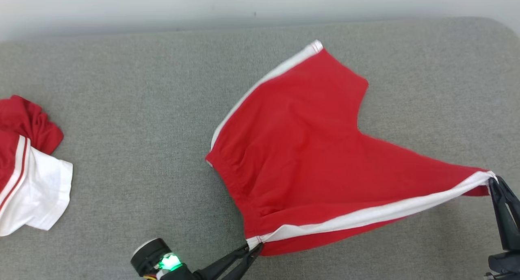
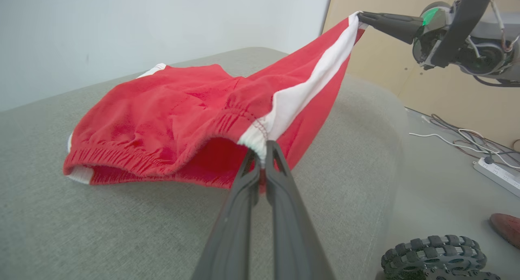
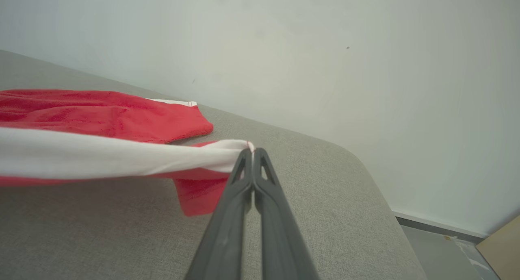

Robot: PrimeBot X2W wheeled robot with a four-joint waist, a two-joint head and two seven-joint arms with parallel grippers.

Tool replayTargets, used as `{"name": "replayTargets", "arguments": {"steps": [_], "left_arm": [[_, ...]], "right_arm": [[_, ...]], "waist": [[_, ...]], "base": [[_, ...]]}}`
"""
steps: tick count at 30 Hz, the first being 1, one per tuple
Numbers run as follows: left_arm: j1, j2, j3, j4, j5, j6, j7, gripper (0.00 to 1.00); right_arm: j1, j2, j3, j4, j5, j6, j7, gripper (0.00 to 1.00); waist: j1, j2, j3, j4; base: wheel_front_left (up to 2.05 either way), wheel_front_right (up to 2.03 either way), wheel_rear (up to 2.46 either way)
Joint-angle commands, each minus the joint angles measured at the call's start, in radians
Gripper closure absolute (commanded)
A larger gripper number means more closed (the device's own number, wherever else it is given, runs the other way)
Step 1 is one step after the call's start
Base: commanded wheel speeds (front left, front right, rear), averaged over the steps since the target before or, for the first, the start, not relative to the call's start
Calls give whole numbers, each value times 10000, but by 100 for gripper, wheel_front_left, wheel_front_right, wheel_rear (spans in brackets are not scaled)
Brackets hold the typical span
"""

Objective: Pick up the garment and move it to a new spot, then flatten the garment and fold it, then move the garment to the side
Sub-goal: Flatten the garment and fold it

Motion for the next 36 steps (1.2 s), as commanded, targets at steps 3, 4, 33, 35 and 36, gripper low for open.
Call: {"name": "replayTargets", "arguments": {"steps": [3,4,33,35,36], "left_arm": [[221,83,282,-311,-250,201,-62,100],[247,13,389,-345,-370,216,-62,100],[-2944,-3793,2639,3294,-4152,-242,-49,100],[-3132,-3867,2677,3487,-4045,-244,-49,100],[-3178,-3906,2712,3535,-3983,-245,-49,100]], "right_arm": [[217,56,-236,-121,66,-23,-10,100],[177,63,-236,-9,67,-23,-9,100],[-11227,-1165,6903,8485,2207,-23,396,100],[-11836,-1154,7374,9075,2440,-23,376,100],[-11998,-1148,7496,9256,2527,-23,359,100]], "waist": [[3,2,-232,35],[3,2,-213,74],[3,2,2095,2172],[3,2,2251,2321],[3,2,2297,2360]], "base": [[0,0,0],[0,0,0],[0,0,0],[0,0,0],[0,0,0]]}}
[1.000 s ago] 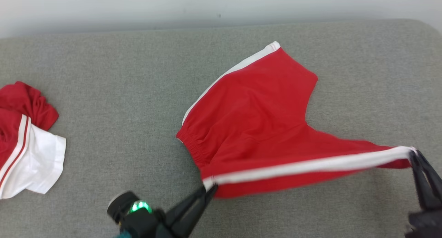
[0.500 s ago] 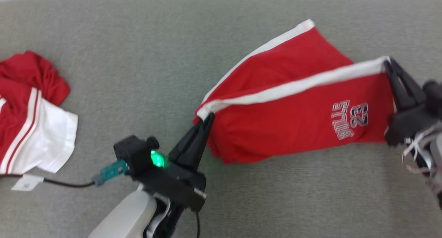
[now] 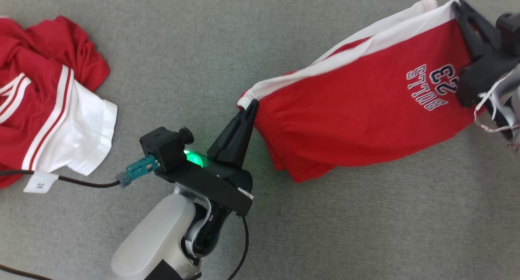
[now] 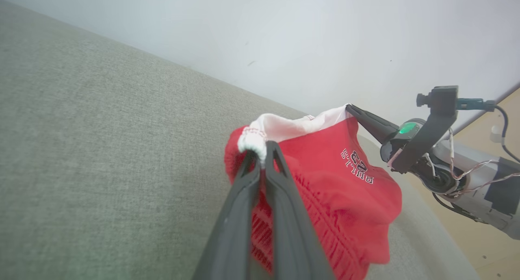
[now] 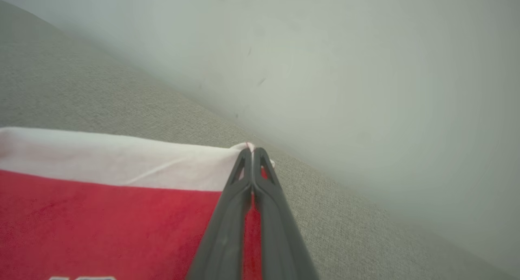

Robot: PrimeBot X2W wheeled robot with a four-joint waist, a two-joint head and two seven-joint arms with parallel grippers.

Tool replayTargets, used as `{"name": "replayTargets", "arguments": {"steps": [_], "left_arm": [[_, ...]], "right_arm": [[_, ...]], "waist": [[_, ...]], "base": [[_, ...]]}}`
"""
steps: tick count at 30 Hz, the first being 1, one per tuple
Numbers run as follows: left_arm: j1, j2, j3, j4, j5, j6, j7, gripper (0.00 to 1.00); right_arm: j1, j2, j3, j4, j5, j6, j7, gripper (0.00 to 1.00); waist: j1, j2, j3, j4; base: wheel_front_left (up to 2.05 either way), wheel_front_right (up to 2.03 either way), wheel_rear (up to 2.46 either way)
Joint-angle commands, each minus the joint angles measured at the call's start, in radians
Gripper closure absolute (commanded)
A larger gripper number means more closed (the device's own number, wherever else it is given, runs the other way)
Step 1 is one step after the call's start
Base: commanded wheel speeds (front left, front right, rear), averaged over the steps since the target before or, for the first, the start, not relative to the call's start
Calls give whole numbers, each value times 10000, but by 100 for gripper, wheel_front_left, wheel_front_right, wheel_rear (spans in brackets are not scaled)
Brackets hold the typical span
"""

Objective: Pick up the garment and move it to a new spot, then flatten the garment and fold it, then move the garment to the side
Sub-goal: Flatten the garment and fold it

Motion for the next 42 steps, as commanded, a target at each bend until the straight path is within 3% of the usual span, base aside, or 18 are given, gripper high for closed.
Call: {"name": "replayTargets", "arguments": {"steps": [1,11,12,13,14,15,20,27,35,42], "left_arm": [[-157,-69,82,78,187,-13,-34,100],[-360,-373,244,520,935,-14,-34,100],[-383,-378,273,538,1042,-14,-36,81],[-368,-404,270,552,1056,-14,-36,53],[-372,-408,274,516,1178,-14,-34,49],[-327,-436,351,507,1235,-14,-36,3],[52,-441,888,222,2321,52,-36,0],[1769,-337,1796,-1120,4313,740,-29,0],[3607,-384,1856,-2029,4949,972,-27,0],[4433,-619,1596,-2577,5516,1021,-27,0]], "right_arm": [[-244,6,137,197,123,-23,-52,100],[-1112,188,841,1308,517,-23,-344,100],[-1124,213,902,1389,525,-23,-367,100],[-1147,244,955,1433,525,-23,-389,70],[-1178,250,966,1468,521,-23,-389,48],[-1226,236,910,1412,478,-23,-397,0],[-585,-62,-684,61,50,-23,-387,0],[2130,262,-3068,-1375,291,-23,-389,0],[3943,582,-3460,-1360,1029,-23,-390,0],[3908,495,-3179,-313,1793,-23,-391,0]], "waist": [[-2,-1,286,272],[-2,-1,495,413],[-2,-1,487,425],[-2,-1,477,427],[-2,-1,463,425],[-2,-1,446,415],[-2,-1,170,316],[-2,-1,-573,-12],[-2,-1,-1169,-42],[-2,-1,-1229,542]], "base": [[0,0,0],[0,0,0],[0,0,0],[0,0,0],[0,0,0],[0,0,0],[0,0,0],[0,0,0],[0,0,0],[0,0,0]]}}
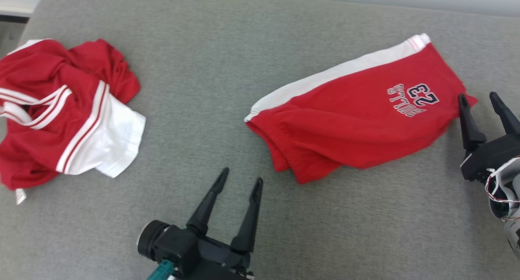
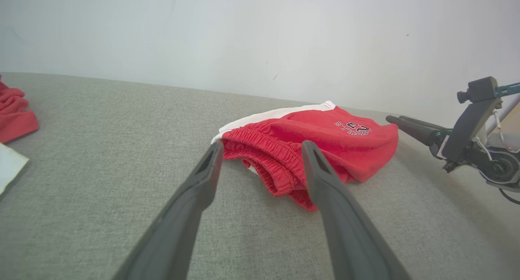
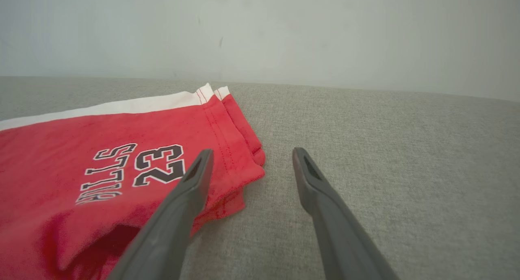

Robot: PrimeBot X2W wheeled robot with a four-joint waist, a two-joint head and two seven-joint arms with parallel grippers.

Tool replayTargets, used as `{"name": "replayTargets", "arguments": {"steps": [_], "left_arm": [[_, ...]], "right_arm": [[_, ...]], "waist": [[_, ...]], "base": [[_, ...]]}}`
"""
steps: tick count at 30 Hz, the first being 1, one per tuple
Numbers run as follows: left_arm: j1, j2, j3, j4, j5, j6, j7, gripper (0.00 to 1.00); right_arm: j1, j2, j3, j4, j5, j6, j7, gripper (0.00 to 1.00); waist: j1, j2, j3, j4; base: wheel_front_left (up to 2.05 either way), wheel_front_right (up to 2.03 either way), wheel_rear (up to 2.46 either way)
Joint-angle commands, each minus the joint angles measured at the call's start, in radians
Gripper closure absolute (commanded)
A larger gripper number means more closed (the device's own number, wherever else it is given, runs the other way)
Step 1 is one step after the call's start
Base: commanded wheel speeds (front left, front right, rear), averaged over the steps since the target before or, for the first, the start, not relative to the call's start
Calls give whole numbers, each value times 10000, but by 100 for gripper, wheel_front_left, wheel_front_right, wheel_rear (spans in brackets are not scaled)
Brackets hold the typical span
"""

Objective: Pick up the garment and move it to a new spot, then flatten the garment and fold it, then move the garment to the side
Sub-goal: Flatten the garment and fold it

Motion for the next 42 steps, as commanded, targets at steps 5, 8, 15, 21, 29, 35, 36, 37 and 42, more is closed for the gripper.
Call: {"name": "replayTargets", "arguments": {"steps": [5,8,15,21,29,35,36,37,42], "left_arm": [[255,-196,-187,-131,317,-111,-18,0],[251,-257,-178,-108,403,-126,-18,0],[250,-339,-199,44,492,-230,-18,0],[444,-372,-67,98,521,-100,-18,0],[695,-311,143,-58,560,48,-18,0],[782,-281,109,-77,532,17,-18,0],[766,-293,95,-74,518,16,-18,0],[735,-315,72,-44,489,18,-18,0],[847,-343,34,56,429,46,-18,0]], "right_arm": [[-559,-159,323,1152,479,-23,-7,0],[-861,-135,441,1802,682,-23,84,0],[-1708,264,464,3586,1187,-23,831,100],[-1482,295,345,3680,1640,-23,101,100],[-287,-183,-537,2796,1751,-23,-22,100],[248,-318,-1363,2053,1082,-23,-14,100],[262,-273,-1403,1928,957,-23,-13,100],[231,-196,-1442,1609,669,-23,-14,100],[102,194,-1342,757,-30,-23,-13,100]], "waist": [[3,0,64,811],[3,0,56,1037],[3,0,41,1366],[3,0,-451,803],[3,0,-955,-108],[3,0,-1218,-575],[3,0,-1247,-592],[3,0,-1301,-605],[3,0,-1514,-586]], "base": [[0,0,0],[0,0,0],[0,0,0],[0,0,0],[0,0,0],[0,0,0],[0,0,0],[0,0,0],[0,0,0]]}}
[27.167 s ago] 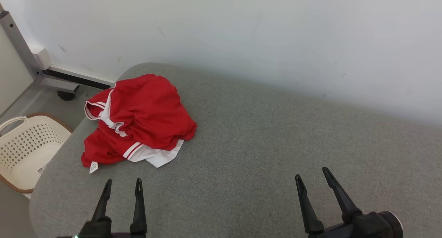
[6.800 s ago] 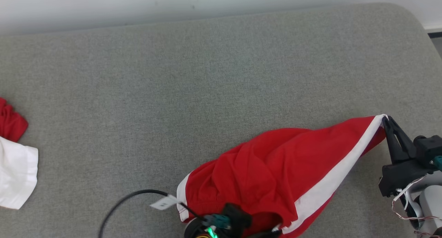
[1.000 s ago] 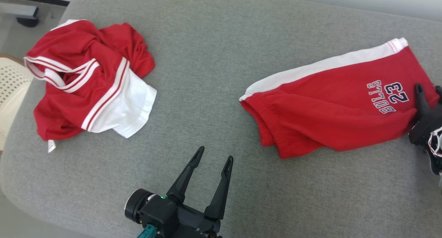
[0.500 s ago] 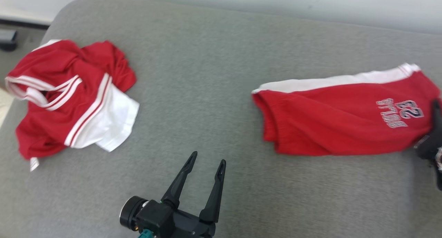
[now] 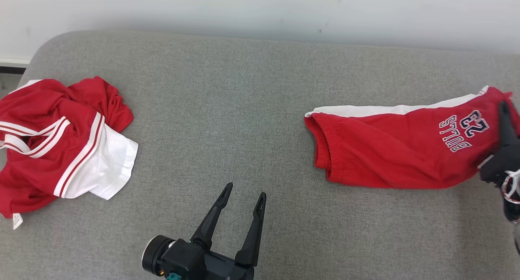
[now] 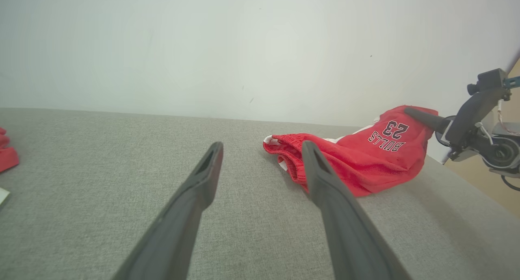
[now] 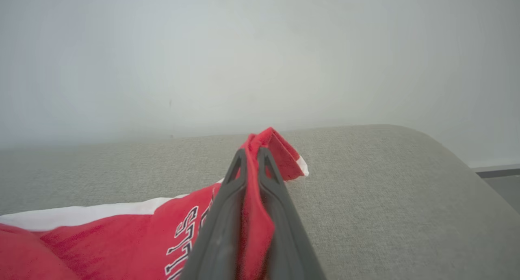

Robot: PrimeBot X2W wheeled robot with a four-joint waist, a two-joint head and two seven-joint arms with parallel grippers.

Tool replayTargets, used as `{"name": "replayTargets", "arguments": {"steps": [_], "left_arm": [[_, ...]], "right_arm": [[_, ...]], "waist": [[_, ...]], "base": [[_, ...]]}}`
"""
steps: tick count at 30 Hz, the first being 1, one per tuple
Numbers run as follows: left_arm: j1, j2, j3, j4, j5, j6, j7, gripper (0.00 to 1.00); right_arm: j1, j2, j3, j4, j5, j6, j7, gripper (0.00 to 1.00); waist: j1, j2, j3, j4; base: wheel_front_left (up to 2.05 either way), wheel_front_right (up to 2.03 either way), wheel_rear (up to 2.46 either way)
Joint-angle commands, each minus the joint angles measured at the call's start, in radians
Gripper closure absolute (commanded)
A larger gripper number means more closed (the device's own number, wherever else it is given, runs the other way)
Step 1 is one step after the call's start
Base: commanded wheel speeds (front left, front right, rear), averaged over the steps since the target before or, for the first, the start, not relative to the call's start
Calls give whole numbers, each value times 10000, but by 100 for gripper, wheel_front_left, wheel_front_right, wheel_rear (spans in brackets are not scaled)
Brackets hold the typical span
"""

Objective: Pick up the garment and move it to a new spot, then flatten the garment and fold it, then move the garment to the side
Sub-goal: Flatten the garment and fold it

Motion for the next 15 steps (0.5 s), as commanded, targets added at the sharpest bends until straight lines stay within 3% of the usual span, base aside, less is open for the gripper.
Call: {"name": "replayTargets", "arguments": {"steps": [1,5,15], "left_arm": [[201,-11,-15,48,-92,37,-18,0],[239,-27,-43,112,-172,45,-18,0],[411,-19,-159,210,-263,68,-15,0]], "right_arm": [[-85,164,116,-204,-205,-23,-20,100],[-216,552,539,-563,-545,-23,-19,100],[-388,1547,2854,-1470,-699,-23,14,100]], "waist": [[0,0,-141,14],[0,0,-318,52],[0,0,-648,370]], "base": [[0,0,0],[0,0,0],[0,0,0]]}}
